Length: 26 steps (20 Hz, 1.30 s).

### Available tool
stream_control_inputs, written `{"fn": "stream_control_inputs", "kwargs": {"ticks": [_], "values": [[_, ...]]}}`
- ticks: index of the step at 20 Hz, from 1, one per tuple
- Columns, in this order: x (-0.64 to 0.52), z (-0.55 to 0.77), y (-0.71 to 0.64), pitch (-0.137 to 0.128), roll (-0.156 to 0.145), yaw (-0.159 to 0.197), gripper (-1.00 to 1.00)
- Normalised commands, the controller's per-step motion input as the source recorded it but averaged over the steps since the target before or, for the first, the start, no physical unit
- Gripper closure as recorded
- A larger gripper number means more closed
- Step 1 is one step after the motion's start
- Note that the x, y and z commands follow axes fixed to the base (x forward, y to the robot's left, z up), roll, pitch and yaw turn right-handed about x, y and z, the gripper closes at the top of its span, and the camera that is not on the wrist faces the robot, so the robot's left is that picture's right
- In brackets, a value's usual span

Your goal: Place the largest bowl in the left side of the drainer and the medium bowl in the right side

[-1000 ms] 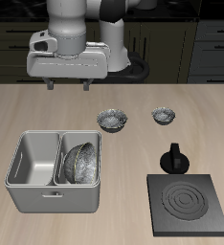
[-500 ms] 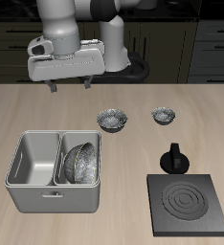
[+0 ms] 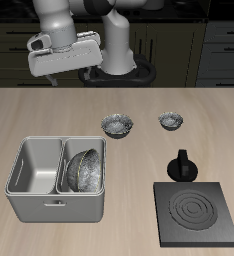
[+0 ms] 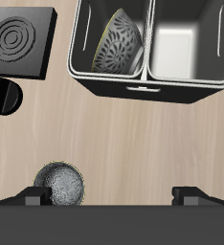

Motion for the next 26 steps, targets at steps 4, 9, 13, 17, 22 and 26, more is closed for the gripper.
{"fn": "stream_control_inputs", "kwargs": {"ticks": [4,9,13,17,22,26], "values": [[-0.48,-0.23,-0.14,-0.012,-0.038,-0.019,-1.0],[-0.25,-0.22,-0.04,-0.003,-0.009,-0.018,-1.0],[-0.11,-0.23,0.19,-0.005,0.039,0.023,-1.0],[0.01,-0.25,0.06,0.02,0.013,-0.004,-1.0],[0.11,-0.27,-0.01,0.03,-0.01,-0.021,-1.0],[0.07,-0.33,0.17,0.023,0.002,0.001,-1.0]]}}
